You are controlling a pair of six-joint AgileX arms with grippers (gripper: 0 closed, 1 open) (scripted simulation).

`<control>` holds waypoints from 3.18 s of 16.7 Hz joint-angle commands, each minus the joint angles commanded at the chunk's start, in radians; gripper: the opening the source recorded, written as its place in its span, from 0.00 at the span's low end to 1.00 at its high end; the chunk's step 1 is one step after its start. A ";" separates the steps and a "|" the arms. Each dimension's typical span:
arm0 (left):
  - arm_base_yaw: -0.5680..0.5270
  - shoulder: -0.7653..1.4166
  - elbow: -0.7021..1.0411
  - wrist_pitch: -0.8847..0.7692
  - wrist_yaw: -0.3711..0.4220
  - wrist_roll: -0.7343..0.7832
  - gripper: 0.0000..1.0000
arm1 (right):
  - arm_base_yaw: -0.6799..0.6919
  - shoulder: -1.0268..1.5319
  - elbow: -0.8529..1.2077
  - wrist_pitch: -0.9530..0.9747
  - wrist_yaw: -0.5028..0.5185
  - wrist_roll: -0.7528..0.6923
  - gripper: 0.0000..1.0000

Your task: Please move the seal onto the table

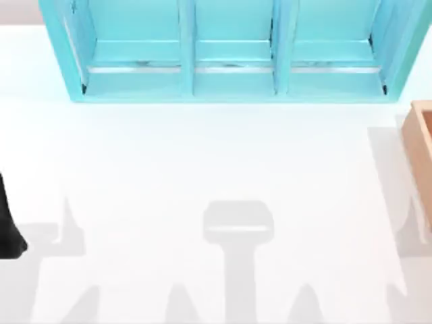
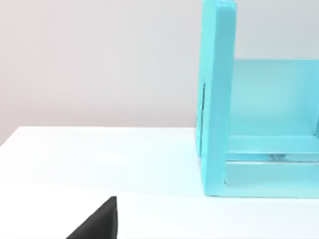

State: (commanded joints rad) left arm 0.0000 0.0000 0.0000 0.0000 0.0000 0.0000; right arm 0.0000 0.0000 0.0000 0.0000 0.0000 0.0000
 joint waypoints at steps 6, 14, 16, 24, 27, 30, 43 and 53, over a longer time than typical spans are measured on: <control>0.000 0.000 0.000 0.000 0.000 0.000 1.00 | -0.035 0.109 0.108 -0.104 -0.004 -0.029 1.00; 0.000 0.000 0.000 0.000 0.000 0.000 1.00 | -0.187 0.802 0.720 -0.675 -0.028 -0.166 1.00; 0.000 0.000 0.000 0.000 0.000 0.000 1.00 | -0.229 1.024 0.884 -0.838 -0.029 -0.208 1.00; 0.000 0.000 0.000 0.000 0.000 0.000 1.00 | -0.349 1.565 1.310 -1.283 -0.007 -0.338 1.00; 0.000 0.000 0.000 0.000 0.000 0.000 1.00 | -0.359 1.597 1.340 -1.315 -0.003 -0.348 1.00; 0.000 0.000 0.000 0.000 0.000 0.000 1.00 | -0.354 1.594 1.337 -1.313 -0.004 -0.347 1.00; 0.000 0.000 0.000 0.000 0.000 0.000 1.00 | -0.353 1.680 1.021 -0.914 -0.003 -0.342 1.00; 0.000 0.000 0.000 0.000 0.000 0.000 1.00 | -0.353 1.680 1.021 -0.914 -0.003 -0.342 0.47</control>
State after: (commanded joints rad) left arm 0.0000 0.0000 0.0000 0.0000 0.0000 0.0000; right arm -0.3532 1.6799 1.0210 -0.9141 -0.0027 -0.3417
